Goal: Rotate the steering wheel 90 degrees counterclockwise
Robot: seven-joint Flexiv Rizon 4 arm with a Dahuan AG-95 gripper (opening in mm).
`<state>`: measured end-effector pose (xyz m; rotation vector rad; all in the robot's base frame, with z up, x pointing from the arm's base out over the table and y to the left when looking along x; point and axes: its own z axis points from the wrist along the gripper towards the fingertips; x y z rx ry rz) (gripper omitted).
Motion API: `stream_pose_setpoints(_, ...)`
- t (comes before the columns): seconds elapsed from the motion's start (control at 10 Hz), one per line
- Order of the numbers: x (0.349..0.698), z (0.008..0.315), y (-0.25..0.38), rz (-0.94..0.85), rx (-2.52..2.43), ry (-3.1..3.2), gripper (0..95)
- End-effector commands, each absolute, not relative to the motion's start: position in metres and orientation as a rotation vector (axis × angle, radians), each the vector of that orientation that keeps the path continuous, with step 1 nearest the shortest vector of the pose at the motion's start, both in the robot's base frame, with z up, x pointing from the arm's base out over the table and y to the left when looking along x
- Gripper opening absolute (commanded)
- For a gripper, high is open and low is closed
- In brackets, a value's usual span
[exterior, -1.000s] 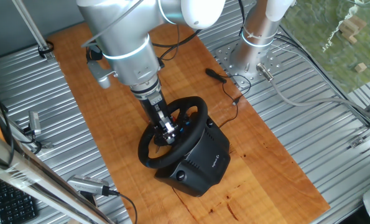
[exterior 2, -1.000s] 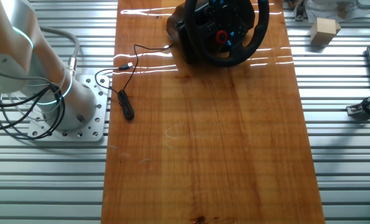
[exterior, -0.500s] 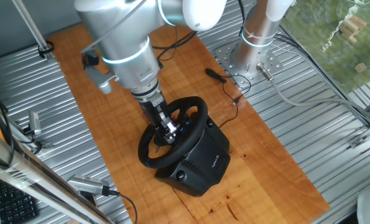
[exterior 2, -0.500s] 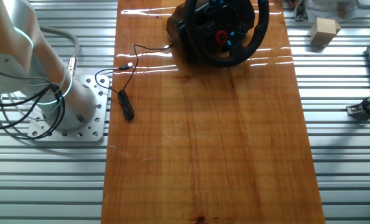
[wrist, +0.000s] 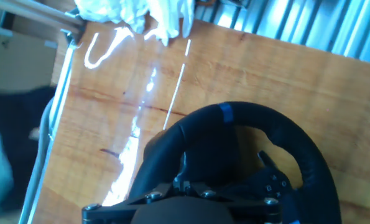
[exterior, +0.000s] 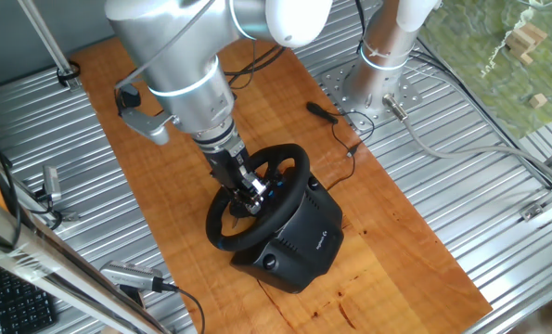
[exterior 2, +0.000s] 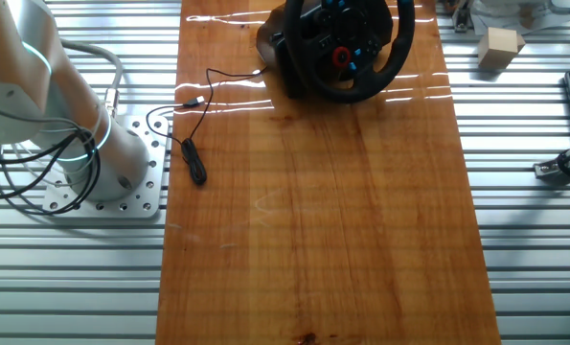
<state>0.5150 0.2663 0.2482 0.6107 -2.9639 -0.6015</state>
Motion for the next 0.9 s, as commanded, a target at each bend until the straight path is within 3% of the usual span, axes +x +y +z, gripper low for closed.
stream_pose_setpoints(0.1, 0.5147, 0.2483, 0.2664, -0.633, 0.599, -3.008, 0.0)
stream_pose_setpoints(0.9, 0.5151, 0.2500, 0.2665, -0.619, 0.598, -3.016, 0.0)
